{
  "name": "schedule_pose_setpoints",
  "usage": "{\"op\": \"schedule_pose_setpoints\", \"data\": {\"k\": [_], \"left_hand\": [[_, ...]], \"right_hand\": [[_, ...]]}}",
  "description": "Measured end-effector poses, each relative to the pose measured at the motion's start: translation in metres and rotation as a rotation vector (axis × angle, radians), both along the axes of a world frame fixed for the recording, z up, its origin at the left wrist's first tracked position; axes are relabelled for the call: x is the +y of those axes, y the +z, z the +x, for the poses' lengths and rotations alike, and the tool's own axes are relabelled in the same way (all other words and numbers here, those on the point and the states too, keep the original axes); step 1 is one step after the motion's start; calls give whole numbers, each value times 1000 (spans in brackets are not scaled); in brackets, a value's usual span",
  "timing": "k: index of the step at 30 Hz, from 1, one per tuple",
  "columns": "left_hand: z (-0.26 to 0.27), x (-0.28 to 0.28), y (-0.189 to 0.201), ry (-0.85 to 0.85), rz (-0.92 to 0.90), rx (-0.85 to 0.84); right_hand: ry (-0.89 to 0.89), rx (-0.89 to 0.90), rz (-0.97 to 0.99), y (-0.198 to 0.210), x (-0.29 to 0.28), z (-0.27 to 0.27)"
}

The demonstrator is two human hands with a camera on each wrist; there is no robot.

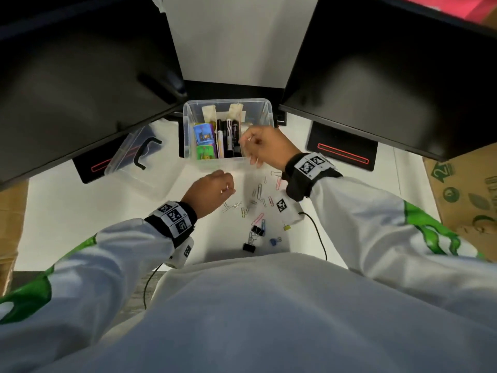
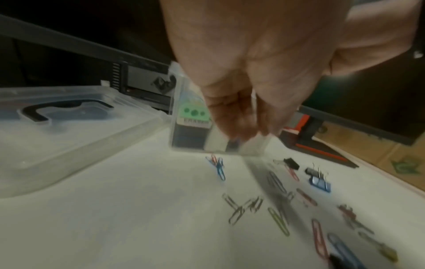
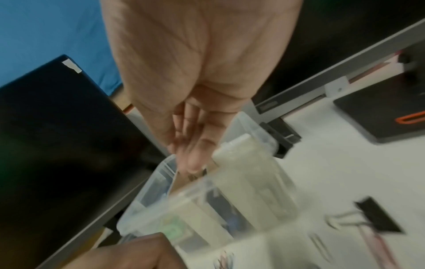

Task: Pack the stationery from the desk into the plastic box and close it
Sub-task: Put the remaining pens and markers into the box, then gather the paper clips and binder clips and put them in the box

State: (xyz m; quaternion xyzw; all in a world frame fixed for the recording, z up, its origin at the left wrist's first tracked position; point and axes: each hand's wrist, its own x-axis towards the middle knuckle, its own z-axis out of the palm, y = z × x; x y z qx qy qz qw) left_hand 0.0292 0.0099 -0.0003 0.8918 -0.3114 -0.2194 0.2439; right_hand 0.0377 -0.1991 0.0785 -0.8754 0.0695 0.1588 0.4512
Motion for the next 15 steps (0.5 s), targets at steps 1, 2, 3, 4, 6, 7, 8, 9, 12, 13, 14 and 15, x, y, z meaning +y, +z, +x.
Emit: {"op": "schedule_pose_setpoints", "data": {"k": [1, 2, 3, 4, 6, 7, 8, 9, 12, 13, 14, 15], "left_hand": [[-4, -1, -9, -34, 72, 47], [-6, -2, -19, -53, 154, 86], [-6, -2, -27, -58, 232, 118], [-7, -3, -33, -54, 296, 134], [-7, -5, -43, -69, 383, 134], [-9, -7, -45, -98, 407, 112], [-12, -10, -47, -136, 424, 72], [-16, -12, -48, -179, 433, 22], [-25, -17, -47, -314, 438, -82], [-27, -18, -48, -331, 406, -121], [-28, -19, -49, -337, 369, -158], [-28, -19, -50, -339, 345, -172]], "right_hand": [[1, -19, 15, -1, -3, -12], [-16, -48, 6, -4, -5, -24], [-50, -80, -15, -8, -9, -36], [-91, -100, -49, -16, -13, -47], [-144, -87, -149, -38, -22, -63], [-142, -58, -230, -54, -28, -69], [-121, -5, -322, -69, -34, -73], [-90, 68, -399, -83, -39, -77], [32, 263, -508, -112, -41, -83], [78, 272, -530, -118, -39, -84], [122, 263, -545, -121, -36, -85], [163, 237, -550, -124, -32, -85]]}}
